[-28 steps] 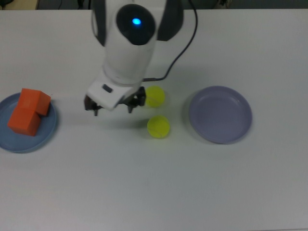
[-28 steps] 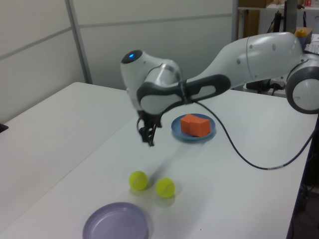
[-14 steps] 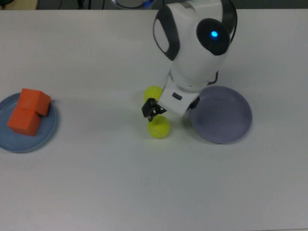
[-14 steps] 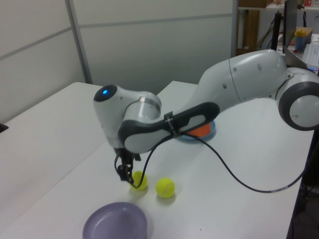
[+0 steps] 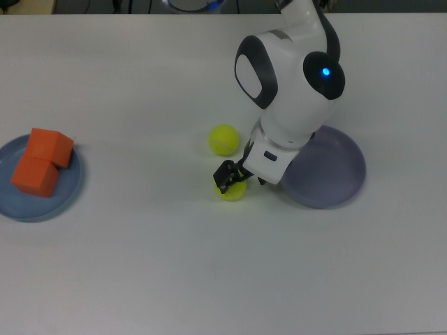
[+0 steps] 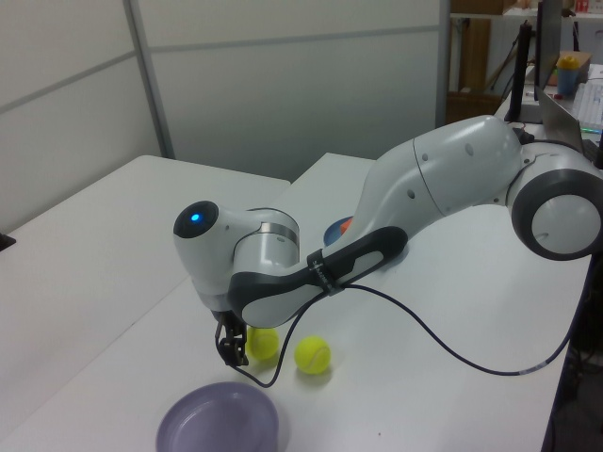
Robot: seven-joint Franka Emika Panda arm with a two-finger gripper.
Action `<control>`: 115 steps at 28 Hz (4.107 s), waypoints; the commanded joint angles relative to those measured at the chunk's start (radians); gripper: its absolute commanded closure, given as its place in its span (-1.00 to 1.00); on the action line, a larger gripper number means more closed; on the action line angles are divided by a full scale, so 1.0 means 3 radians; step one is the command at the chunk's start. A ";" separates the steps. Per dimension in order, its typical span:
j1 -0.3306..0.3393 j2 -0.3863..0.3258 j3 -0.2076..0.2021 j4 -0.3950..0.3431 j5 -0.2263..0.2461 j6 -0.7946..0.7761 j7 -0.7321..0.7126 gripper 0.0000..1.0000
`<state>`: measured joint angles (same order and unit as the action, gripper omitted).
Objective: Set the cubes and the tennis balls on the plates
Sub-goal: 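Lower the gripper onto a yellow tennis ball and grasp it, then carry the tennis ball onto the lavender plate and release, then grasp the second yellow tennis ball with the gripper, then place the second tennis ball on the lavender plate and lift away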
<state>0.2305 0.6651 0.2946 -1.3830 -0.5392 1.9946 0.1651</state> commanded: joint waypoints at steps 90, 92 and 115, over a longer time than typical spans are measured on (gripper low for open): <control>0.0096 -0.0090 -0.0031 -0.0161 -0.0023 -0.1090 -0.0187 1.00; 0.0096 -0.0141 -0.0016 -0.0105 -0.0003 -0.1096 -0.0187 1.00; 0.0643 -0.0075 0.0363 -0.0099 -0.0273 -0.0186 0.0815 0.55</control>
<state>0.3919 0.6443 0.4129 -1.3598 -0.5709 1.9088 0.3200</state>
